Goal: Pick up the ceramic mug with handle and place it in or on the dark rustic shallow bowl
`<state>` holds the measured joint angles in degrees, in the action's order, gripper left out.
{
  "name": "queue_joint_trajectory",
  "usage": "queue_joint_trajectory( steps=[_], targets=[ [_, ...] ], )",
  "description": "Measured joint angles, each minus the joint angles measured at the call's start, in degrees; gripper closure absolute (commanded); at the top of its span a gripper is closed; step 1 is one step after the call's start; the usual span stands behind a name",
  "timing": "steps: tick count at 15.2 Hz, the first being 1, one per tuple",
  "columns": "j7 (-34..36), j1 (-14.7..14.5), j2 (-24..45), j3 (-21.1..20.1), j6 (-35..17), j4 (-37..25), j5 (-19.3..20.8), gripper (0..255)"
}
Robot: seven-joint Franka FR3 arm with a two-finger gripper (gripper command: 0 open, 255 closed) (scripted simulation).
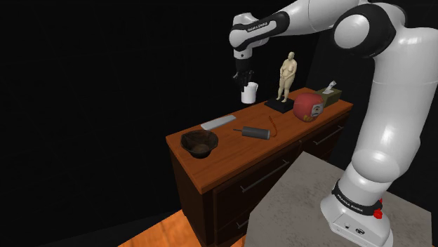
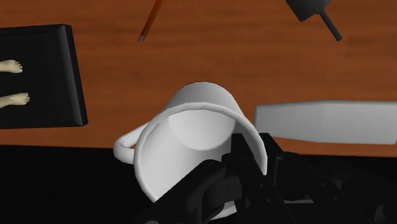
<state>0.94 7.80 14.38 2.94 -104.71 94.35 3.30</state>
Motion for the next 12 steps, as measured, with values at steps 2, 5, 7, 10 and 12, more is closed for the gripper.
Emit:
queue_joint_trajectory(
  steps=[2, 5, 7, 10, 12],
  targets=[
    [-0.35, 0.15, -1.02, 0.08, -0.07, -0.60, 0.06, 255],
    [-0.15, 0.04, -1.00, 0.01, 1.56, -2.45, 0.02, 255],
    [-0.29, 0.01, -0.89, -0.04, 4.49, -4.60, 0.00, 255],
    [1.12, -0.88, -1.92, -0.57, 2.53, -4.35, 0.19, 255],
    [3.37, -2.32, -3.37, -1.48, 2.25, -3.17, 0.44, 255]
  ],
)
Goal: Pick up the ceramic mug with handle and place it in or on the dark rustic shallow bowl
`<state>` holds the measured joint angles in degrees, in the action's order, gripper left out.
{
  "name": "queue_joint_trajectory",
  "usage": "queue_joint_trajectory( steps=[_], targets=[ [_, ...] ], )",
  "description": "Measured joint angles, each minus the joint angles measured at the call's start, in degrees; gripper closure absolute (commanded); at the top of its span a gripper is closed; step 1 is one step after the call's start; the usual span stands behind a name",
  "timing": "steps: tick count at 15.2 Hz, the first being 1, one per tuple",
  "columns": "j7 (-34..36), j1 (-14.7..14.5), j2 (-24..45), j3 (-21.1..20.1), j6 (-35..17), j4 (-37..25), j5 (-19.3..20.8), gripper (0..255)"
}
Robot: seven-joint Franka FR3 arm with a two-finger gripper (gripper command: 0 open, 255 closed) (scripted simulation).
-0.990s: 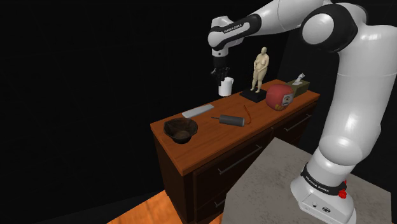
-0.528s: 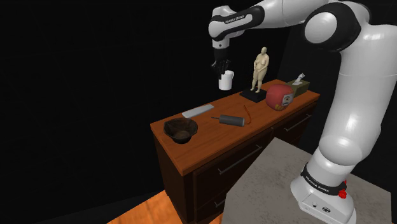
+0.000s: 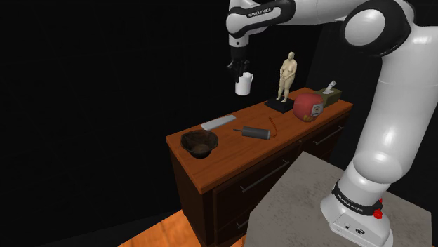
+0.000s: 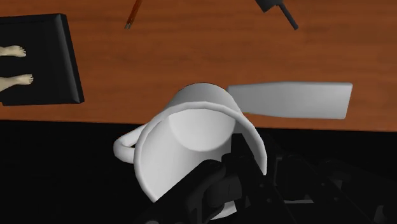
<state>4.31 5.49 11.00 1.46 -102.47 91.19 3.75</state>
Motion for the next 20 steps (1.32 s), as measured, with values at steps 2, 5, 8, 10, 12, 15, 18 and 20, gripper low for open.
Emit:
queue_joint_trajectory(
  steps=[2, 5, 8, 10, 12, 15, 18, 20],
  targets=[
    [2.29, -1.38, -1.06, -0.92, 0.02, 1.01, 0.19, 255],
    [5.93, -3.44, -3.78, -2.41, -0.90, 4.85, 0.45, 255],
    [9.62, -5.53, -4.69, -4.04, 0.38, 4.73, 0.62, 255],
    [12.31, -7.00, -5.37, -5.22, -0.03, 6.04, 0.70, 255],
    [15.13, -8.57, -5.90, -6.52, 0.49, 6.25, 0.77, 255],
    [18.68, -10.51, -5.87, -8.15, 1.51, 5.45, 0.85, 255],
    [22.79, -12.79, -5.26, -10.01, 2.11, 4.54, 1.04, 255],
    [25.38, -14.23, -4.89, -11.17, 2.64, 3.87, 1.16, 255]
  ],
)
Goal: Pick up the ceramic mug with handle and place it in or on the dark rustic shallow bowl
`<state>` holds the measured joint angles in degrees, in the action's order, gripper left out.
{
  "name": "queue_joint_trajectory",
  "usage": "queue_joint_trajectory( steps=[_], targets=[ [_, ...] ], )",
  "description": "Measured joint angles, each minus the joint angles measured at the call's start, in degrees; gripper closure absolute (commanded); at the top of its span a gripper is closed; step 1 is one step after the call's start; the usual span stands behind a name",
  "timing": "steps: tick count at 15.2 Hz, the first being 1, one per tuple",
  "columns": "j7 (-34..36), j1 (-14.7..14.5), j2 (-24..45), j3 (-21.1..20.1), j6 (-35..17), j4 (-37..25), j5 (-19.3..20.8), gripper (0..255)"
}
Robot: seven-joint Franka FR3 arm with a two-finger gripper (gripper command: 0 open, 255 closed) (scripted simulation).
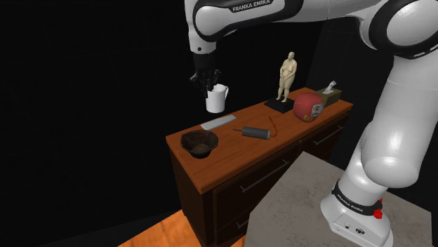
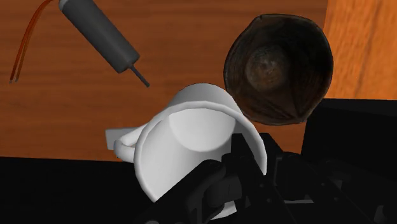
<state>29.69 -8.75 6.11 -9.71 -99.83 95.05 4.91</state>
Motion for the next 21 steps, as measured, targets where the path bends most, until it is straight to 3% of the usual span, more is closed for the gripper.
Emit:
queue_joint_trajectory(
  steps=[9, 21],
  targets=[
    [11.18, -6.56, 4.21, -4.75, 2.24, -5.51, 1.22, 255],
    [12.65, -6.84, 5.04, -4.88, -6.01, 2.07, 1.63, 255]
  ],
)
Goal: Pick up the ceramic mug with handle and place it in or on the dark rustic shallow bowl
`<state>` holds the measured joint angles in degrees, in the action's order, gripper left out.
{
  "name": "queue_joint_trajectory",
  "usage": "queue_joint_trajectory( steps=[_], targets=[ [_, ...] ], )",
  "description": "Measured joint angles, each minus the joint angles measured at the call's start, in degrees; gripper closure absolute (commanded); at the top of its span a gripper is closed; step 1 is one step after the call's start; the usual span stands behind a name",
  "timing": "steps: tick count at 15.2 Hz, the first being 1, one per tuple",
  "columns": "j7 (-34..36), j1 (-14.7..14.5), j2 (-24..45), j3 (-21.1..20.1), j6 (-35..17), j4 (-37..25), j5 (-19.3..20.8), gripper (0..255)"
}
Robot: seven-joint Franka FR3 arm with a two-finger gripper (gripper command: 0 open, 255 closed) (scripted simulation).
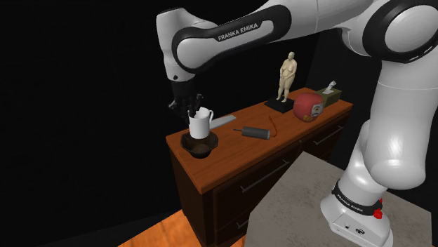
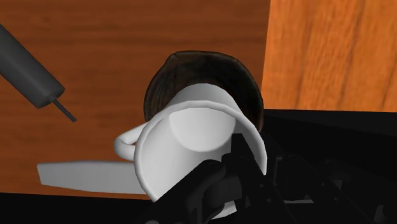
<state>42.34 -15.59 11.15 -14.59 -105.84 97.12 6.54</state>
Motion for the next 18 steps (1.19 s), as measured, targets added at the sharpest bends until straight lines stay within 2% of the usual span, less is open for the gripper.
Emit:
queue_joint_trajectory(
  steps=[5, 11, 12, 18],
  targets=[
    [0.25, 0.10, 0.38, 0.11, -3.62, 3.27, 0.22, 255],
    [0.29, 0.10, 0.55, 0.12, -4.13, 3.59, 0.28, 255],
    [0.29, 0.10, 0.55, 0.12, -4.14, 3.59, 0.28, 0],
    [0.29, 0.10, 0.54, 0.12, -4.14, 3.57, 0.29, 0]
  ],
)
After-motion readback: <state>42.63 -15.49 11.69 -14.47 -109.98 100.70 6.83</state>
